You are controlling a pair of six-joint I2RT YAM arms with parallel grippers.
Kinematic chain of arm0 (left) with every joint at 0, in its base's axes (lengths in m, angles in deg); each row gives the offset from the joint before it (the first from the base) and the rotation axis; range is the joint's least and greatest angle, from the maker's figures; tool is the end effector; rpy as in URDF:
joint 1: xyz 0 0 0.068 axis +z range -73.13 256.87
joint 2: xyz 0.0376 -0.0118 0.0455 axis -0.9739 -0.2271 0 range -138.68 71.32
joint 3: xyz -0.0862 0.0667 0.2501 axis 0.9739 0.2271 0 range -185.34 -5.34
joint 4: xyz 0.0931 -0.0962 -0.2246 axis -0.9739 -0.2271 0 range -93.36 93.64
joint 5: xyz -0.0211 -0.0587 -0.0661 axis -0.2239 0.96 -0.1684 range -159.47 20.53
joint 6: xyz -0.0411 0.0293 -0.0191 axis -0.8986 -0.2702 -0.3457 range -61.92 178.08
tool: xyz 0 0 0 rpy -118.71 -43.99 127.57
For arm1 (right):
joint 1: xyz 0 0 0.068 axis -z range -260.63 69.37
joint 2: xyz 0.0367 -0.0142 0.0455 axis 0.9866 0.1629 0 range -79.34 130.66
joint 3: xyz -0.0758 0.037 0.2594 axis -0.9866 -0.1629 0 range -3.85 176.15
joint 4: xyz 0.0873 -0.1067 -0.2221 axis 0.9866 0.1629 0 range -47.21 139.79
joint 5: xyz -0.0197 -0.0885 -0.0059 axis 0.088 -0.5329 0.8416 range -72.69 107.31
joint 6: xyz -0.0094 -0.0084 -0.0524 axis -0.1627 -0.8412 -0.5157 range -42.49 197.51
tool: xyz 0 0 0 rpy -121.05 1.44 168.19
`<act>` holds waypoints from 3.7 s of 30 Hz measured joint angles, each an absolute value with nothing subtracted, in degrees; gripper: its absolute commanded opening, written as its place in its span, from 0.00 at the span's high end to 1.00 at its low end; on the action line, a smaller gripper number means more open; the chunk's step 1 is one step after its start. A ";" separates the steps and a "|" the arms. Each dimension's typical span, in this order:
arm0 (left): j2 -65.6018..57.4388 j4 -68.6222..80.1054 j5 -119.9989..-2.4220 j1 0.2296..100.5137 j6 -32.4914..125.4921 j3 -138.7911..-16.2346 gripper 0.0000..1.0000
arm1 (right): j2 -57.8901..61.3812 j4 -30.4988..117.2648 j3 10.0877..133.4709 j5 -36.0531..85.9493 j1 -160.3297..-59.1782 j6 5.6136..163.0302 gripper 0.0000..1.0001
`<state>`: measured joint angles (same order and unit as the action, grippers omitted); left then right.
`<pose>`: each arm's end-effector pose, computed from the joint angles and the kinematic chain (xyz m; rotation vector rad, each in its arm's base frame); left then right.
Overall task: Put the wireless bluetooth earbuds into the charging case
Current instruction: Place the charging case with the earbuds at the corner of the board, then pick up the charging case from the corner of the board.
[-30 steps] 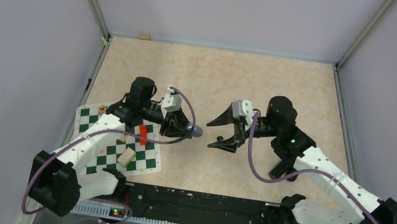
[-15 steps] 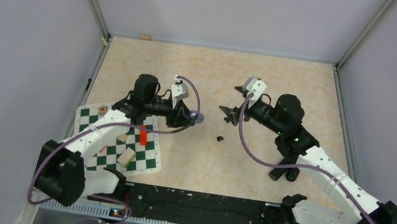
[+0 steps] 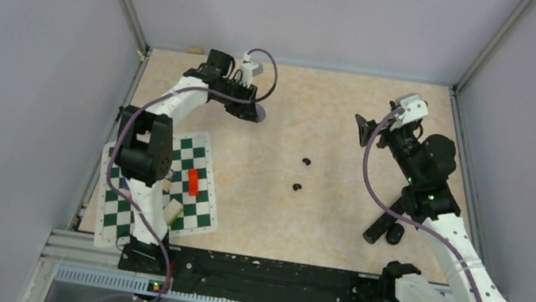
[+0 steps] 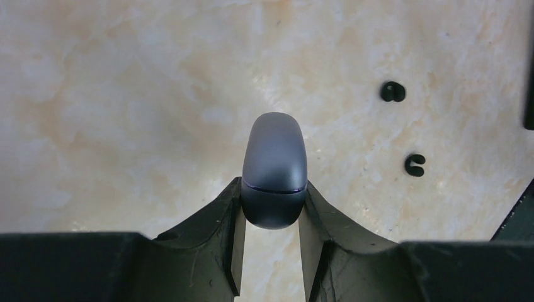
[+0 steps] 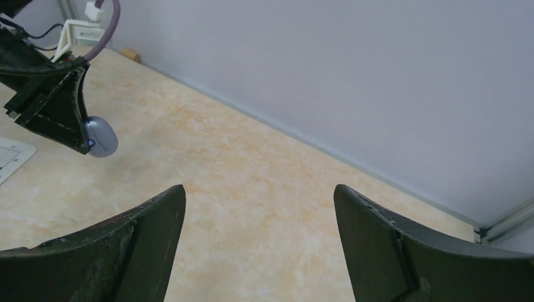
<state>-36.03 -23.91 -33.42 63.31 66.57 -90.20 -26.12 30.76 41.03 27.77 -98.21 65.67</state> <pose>0.3976 -0.1174 0.2483 0.7249 2.2617 -0.8049 0.2095 0.0732 0.3558 -0.5240 1.4174 0.2179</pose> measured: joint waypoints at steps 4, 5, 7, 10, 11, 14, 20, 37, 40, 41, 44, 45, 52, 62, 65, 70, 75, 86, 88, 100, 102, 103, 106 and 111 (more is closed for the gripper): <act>-45.60 -32.09 -32.92 68.10 65.15 -98.86 1.00 | -27.79 30.78 41.03 28.68 -95.06 66.70 0.13; -47.11 -33.60 -33.05 69.23 64.74 -99.71 1.00 | -28.00 30.78 41.03 28.88 -94.58 66.83 0.13; -49.27 -36.31 -33.59 71.31 64.08 -100.45 1.00 | -28.16 30.80 41.03 29.10 -93.84 66.85 0.11; -51.26 -40.11 -34.40 74.02 63.99 -101.55 1.00 | -28.14 31.83 41.16 29.51 -93.18 66.63 0.11; -51.74 -40.90 -34.45 74.52 64.04 -102.03 1.00 | -27.98 32.55 41.36 29.84 -93.14 66.55 0.11; -52.92 -43.61 -34.40 75.61 64.58 -104.15 0.94 | -26.52 36.81 43.91 31.37 -93.07 65.41 0.10; -53.47 -45.73 -33.79 76.07 65.74 -105.85 0.83 | -25.38 49.42 50.10 33.01 -93.07 59.07 0.08; -54.93 -46.34 -31.76 77.28 66.55 -103.71 0.03 | -35.22 79.61 55.17 21.97 -92.88 44.10 0.01; -53.71 -45.88 -31.71 77.78 67.07 -102.84 0.01 | -34.69 82.88 57.90 21.16 -92.86 43.77 0.01; -53.29 -45.62 -31.74 77.89 67.12 -102.18 0.01 | -34.54 83.74 58.67 21.06 -92.88 43.55 0.01; -51.92 -45.20 -32.50 78.02 67.25 -100.37 0.01 | -34.12 86.45 60.68 20.79 -92.86 42.50 0.01; -51.48 -45.14 -32.94 78.04 67.25 -99.84 0.01 | -33.86 87.56 61.07 20.68 -92.86 41.89 0.01; -43.39 -44.96 -34.21 78.13 67.75 -95.38 0.01 | -30.56 97.86 59.24 16.60 -92.83 36.32 0.01; -23.02 -44.63 -29.88 78.13 71.99 -87.67 0.01 | -30.63 104.96 39.89 14.41 -90.93 22.44 0.01; -21.86 -44.20 -28.06 78.13 72.45 -85.29 0.01 | -32.18 104.78 35.39 14.35 -90.91 19.53 0.01; -21.21 -43.72 -25.42 78.13 72.17 -81.64 0.01 | -31.17 103.43 29.77 14.13 -90.85 17.98 0.01; -19.83 -42.53 -24.33 78.13 72.14 -81.02 0.01 | -28.44 100.54 28.40 14.94 -89.05 18.15 0.02; -18.93 -41.70 -23.78 78.13 72.17 -80.43 0.01 | -25.12 94.10 26.14 17.41 -83.09 18.05 0.07; -18.93 -41.57 -23.74 78.13 72.17 -80.37 0.01 | -24.51 93.31 26.14 18.72 -81.08 17.56 0.08; -18.93 -41.33 -23.58 78.13 72.17 -79.89 0.01 | -21.43 90.32 26.14 24.49 -77.86 15.97 0.24; -18.93 -41.33 -23.56 78.13 72.17 -79.89 0.01 | -21.47 90.05 26.14 24.75 -77.86 15.95 0.25; -18.93 -41.33 -23.52 78.13 72.17 -79.89 0.01 | -21.53 89.94 26.14 24.81 -77.86 15.95 0.25; -18.93 -41.33 -23.41 78.13 72.17 -79.89 0.01 | -21.67 89.55 26.14 25.03 -77.86 15.93 0.26; -18.93 -41.33 -23.39 78.13 72.17 -79.82 0.01 | -21.91 89.00 26.12 25.10 -77.86 15.64 0.27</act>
<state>-18.93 -41.33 -23.39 78.13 72.17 -79.82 -21.91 89.00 26.12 25.10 -77.86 15.64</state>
